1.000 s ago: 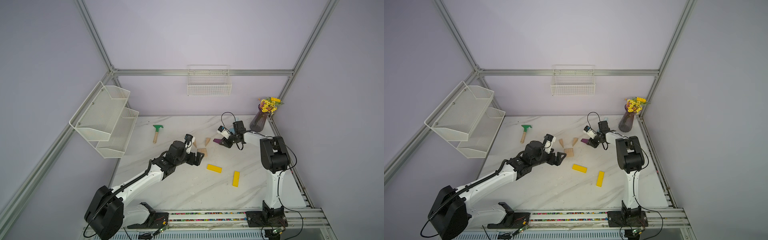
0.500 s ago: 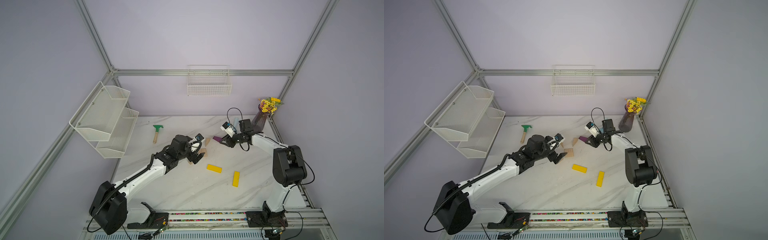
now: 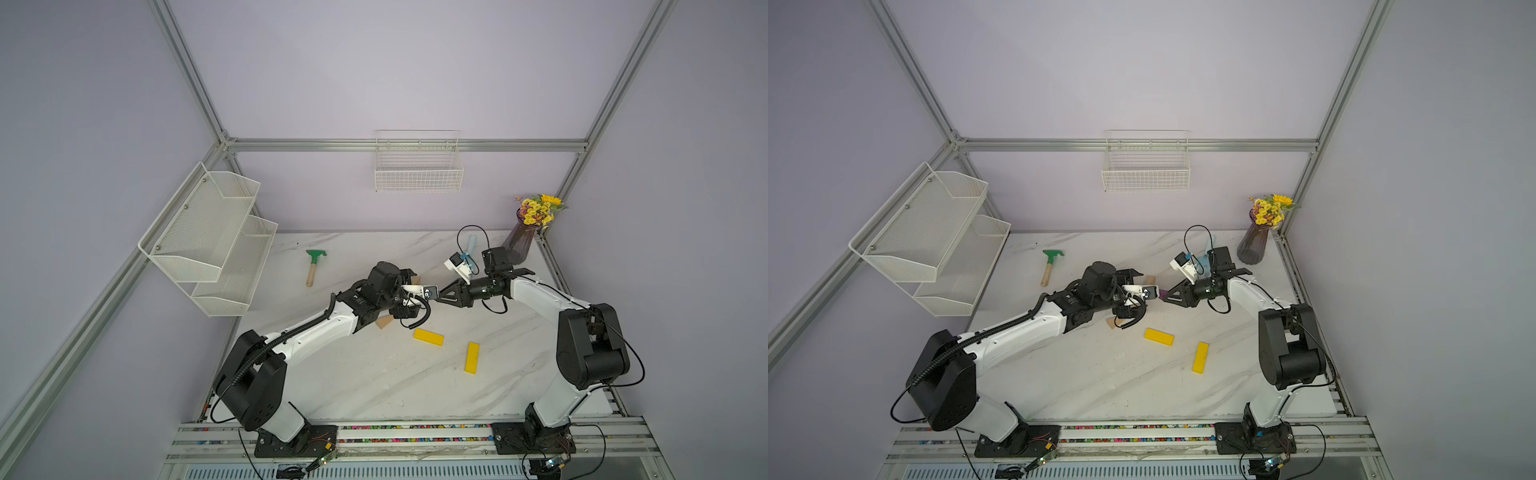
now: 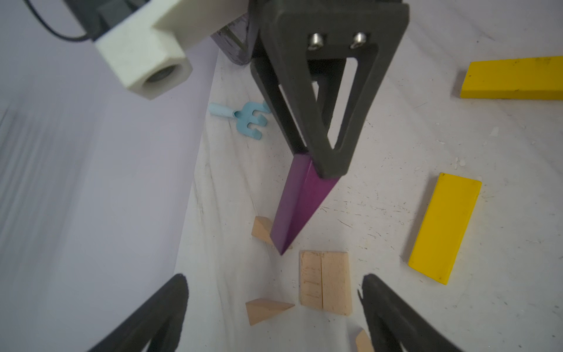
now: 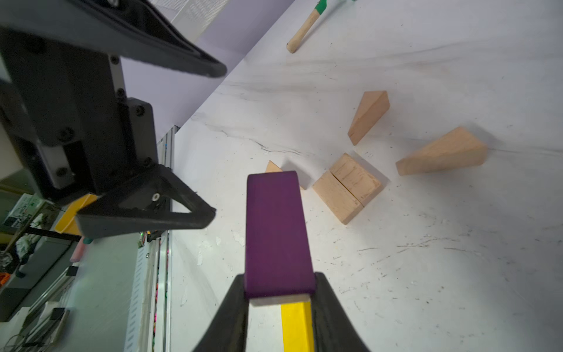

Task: Assemble a small pinwheel with building blocks
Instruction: Place the building block at the center of the board.

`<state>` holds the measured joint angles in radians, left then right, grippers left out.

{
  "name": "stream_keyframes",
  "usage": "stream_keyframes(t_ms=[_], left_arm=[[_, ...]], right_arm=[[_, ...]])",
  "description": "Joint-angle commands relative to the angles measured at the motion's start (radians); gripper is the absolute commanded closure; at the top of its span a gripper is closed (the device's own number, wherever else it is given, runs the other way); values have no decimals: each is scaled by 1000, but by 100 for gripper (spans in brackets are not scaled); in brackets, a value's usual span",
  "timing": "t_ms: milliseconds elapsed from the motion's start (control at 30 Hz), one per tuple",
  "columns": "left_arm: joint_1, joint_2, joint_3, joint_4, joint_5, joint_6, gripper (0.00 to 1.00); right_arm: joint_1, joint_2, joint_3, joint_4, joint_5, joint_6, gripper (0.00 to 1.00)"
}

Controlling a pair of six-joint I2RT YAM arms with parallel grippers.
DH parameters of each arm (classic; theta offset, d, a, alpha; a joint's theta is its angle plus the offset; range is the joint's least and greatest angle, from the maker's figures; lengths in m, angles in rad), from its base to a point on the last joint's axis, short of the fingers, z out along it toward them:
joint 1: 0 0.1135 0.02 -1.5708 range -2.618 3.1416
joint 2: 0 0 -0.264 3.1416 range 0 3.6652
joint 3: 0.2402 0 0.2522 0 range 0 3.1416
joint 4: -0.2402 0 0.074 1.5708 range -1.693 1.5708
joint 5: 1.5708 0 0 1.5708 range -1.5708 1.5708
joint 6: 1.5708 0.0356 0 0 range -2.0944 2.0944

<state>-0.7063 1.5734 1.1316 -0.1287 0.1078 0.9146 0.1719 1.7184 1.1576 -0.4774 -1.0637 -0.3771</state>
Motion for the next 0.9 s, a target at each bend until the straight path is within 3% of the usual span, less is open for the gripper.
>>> stream_keyframes(t_ms=[0, 100, 433, 633, 733, 867], left_arm=[[-38, 44, 49, -1, -41, 138, 15], [-56, 78, 58, 20, -65, 176, 23], [-85, 146, 96, 80, -109, 226, 72], [-99, 166, 94, 94, -120, 240, 93], [-99, 181, 105, 62, -112, 226, 100], [-98, 207, 128, -12, -100, 176, 100]], right_arm=[[-3, -27, 13, -37, -71, 8, 68], [-3, -22, 18, -50, -68, -1, 68], [-3, 30, 52, -101, -79, -13, 68], [-3, 44, 58, -116, -76, -14, 68], [-9, 44, 60, -118, -38, -12, 60], [-94, -18, -7, -32, -20, 45, 35]])
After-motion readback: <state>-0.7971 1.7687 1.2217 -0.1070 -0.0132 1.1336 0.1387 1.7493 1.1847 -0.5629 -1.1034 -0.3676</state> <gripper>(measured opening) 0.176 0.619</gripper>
